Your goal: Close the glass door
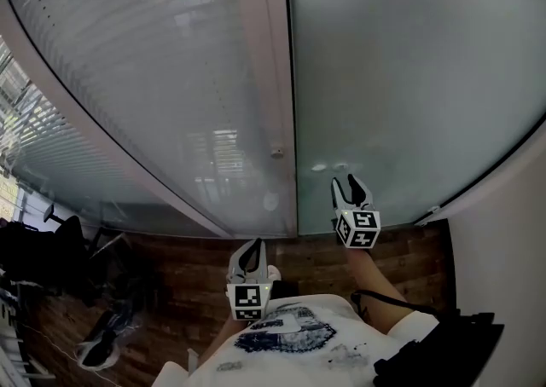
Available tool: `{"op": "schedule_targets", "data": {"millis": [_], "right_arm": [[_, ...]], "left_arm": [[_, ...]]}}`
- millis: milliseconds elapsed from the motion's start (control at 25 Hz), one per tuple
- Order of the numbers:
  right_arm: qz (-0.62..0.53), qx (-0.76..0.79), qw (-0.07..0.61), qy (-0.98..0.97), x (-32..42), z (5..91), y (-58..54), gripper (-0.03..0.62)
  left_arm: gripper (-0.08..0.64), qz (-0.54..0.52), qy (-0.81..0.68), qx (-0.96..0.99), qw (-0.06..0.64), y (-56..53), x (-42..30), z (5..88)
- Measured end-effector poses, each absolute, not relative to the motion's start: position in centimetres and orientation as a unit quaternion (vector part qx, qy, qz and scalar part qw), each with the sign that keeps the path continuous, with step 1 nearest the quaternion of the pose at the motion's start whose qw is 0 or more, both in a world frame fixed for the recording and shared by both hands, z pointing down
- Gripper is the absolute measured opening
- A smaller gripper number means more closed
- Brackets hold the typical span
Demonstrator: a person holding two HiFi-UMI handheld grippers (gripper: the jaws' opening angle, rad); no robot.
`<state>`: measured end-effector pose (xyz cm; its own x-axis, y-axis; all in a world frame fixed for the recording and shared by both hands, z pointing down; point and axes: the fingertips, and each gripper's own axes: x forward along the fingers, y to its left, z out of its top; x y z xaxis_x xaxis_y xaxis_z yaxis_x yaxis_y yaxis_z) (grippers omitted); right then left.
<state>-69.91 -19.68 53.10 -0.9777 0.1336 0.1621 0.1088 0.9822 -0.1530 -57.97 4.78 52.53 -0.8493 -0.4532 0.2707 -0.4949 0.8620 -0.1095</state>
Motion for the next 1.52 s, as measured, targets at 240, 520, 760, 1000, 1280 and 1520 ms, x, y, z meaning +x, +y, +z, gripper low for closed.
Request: {"op": "schedule_targets", "data": {"millis": [240, 520, 760, 1000, 1280, 1520], "right_arm": [[0.07, -0.091, 0.066, -0.991, -64.3, 52.5, -20.5, 0.107], [0.075, -0.112, 0.078, -0.988, -58.1, 53.3, -20.7, 0.114], [0.071, -0.123, 0.075, -0.987, -54.0, 53.2, -19.7, 0.099], [0.047, -0.14, 0.053, -0.988, -50.4, 51.5, -16.3, 0.043], [0.033, -0.152, 0.054, -0.986, -43.3, 50.9, -12.3, 0.005], [0.022, -0.152, 0.059, -0.986, -35.6, 51.1, -8.9, 0.005]], "left_arm": [[0.002, 0.092, -0.954, 0.259, 0.116, 1.8, -53.7, 53.4], [0.002, 0.099, -0.952, 0.258, 0.129, 0.6, -49.2, 53.7], [0.002, 0.103, -0.954, 0.243, 0.144, 1.7, -46.5, 54.1], [0.002, 0.112, -0.952, 0.25, 0.137, 3.1, -44.3, 53.8], [0.002, 0.101, -0.956, 0.248, 0.118, 6.1, -38.2, 52.6], [0.002, 0.096, -0.956, 0.256, 0.11, 9.5, -31.5, 52.9]]}}
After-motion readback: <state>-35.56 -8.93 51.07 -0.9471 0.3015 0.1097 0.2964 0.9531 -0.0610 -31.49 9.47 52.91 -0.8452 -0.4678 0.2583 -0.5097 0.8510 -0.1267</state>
